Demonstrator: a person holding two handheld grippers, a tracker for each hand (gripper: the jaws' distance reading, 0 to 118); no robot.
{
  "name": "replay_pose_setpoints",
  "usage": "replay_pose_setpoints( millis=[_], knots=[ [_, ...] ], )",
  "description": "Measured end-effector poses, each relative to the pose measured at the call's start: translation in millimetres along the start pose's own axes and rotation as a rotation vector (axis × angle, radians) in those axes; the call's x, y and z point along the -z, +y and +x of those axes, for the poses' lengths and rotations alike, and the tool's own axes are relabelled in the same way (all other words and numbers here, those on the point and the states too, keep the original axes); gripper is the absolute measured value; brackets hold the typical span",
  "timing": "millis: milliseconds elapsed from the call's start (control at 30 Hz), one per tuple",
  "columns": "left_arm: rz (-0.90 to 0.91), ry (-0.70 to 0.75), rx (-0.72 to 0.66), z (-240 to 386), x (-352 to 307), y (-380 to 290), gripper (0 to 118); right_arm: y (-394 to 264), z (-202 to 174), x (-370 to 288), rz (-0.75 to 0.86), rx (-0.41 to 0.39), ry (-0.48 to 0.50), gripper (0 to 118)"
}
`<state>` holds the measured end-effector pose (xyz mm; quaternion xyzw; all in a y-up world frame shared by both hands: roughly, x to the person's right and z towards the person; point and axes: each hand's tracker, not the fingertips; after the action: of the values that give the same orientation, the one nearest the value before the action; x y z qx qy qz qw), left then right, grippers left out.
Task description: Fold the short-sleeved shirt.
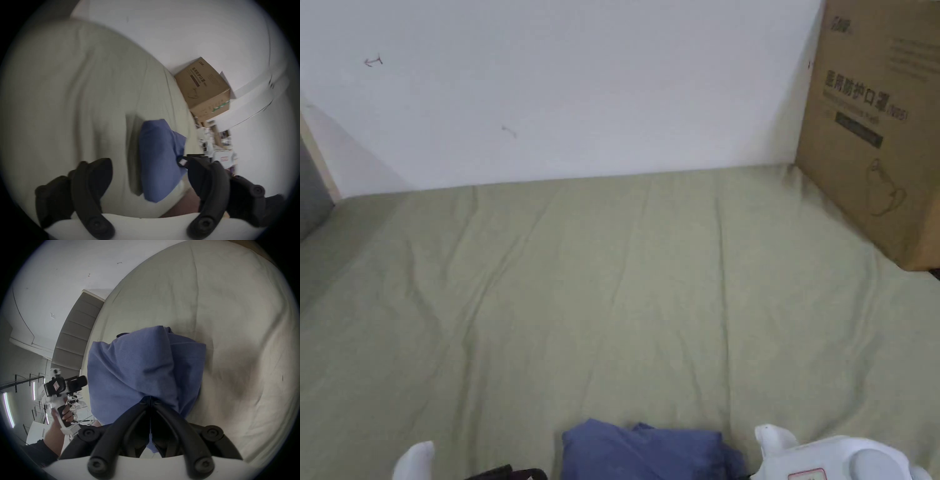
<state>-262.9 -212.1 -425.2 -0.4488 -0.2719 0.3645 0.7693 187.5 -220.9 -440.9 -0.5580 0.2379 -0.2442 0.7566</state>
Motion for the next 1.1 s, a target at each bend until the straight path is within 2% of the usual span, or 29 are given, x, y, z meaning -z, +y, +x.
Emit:
replay_pose_setpoints(
  millis=[67, 167, 233, 267, 300, 333, 367, 400, 433, 500, 533, 567, 667, 733, 767, 833, 900, 967, 1000, 1100],
  knots=[
    [-0.071, -0.109, -0.082, -21, 24, 7, 108, -1, -1, 0, 0.000, 0.000, -0.001, 1],
    [-0.156, -0.192, -0.237, -47, 66, 7, 108, -1, 4, 1, -0.002, 0.033, 0.017, 1],
    [-0.162, -0.393, -0.290, -51, 82, 8, 105, -1, 8, 1, -0.002, 0.054, 0.034, 1],
    [-0.193, -0.437, -0.330, -49, 94, 9, 91, -2, 9, 1, 0.000, 0.070, 0.044, 1],
    [-0.238, -0.388, -0.363, -49, 105, 8, 58, -3, 12, 1, 0.005, 0.090, 0.055, 1],
    [-0.263, -0.283, -0.340, -48, 115, 7, 18, -4, 14, 1, 0.011, 0.111, 0.068, 1],
    [-0.277, -0.097, -0.253, -44, 123, 3, 18, -5, 16, 2, 0.016, 0.128, 0.071, 1],
    [-0.249, -0.034, -0.181, -37, 125, -1, 17, -7, 19, 3, 0.022, 0.147, 0.088, 1],
    [-0.210, -0.175, -0.200, -32, 118, 1, 17, -8, 20, 2, 0.026, 0.157, 0.086, 1],
    [-0.228, -0.102, -0.179, -25, 112, 4, 17, -10, 20, -1, 0.037, 0.165, 0.098, 1],
    [-0.215, -0.099, -0.170, -18, 102, 4, 17, -11, 15, -4, 0.051, 0.145, 0.091, 1],
    [-0.211, -0.080, -0.137, -11, 90, 6, 17, -12, 8, -9, 0.074, 0.088, 0.065, 1],
    [-0.178, -0.015, -0.006, 4, 43, 20, 17, -19, -22, -32, 0.129, -0.026, -0.044, 1],
    [-0.171, 0.058, 0.016, -1, 3, 36, 17, -25, -39, -51, 0.148, -0.017, -0.087, 1],
    [-0.173, 0.119, 0.028, -6, -19, 46, 17, -30, -45, -61, 0.162, -0.010, -0.067, 1],
    [-0.222, 0.338, 0.110, -14, -60, 70, 17, -40, -53, -79, 0.224, -0.017, -0.028, 1],
    [-0.251, 0.562, 0.223, -23, -100, 89, 17, -47, -62, -94, 0.241, -0.046, -0.067, 1],
    [-0.271, 0.697, 0.215, -37, -133, 111, 17, -54, -68, -102, 0.250, -0.086, -0.131, 1],
    [-0.270, 0.790, 0.206, -44, -149, 119, 17, -57, -70, -105, 0.253, -0.090, -0.155, 1],
    [-0.270, 1.086, 0.298, -64, -185, 143, 18, -62, -70, -109, 0.248, -0.078, -0.173, 1]
  ],
)
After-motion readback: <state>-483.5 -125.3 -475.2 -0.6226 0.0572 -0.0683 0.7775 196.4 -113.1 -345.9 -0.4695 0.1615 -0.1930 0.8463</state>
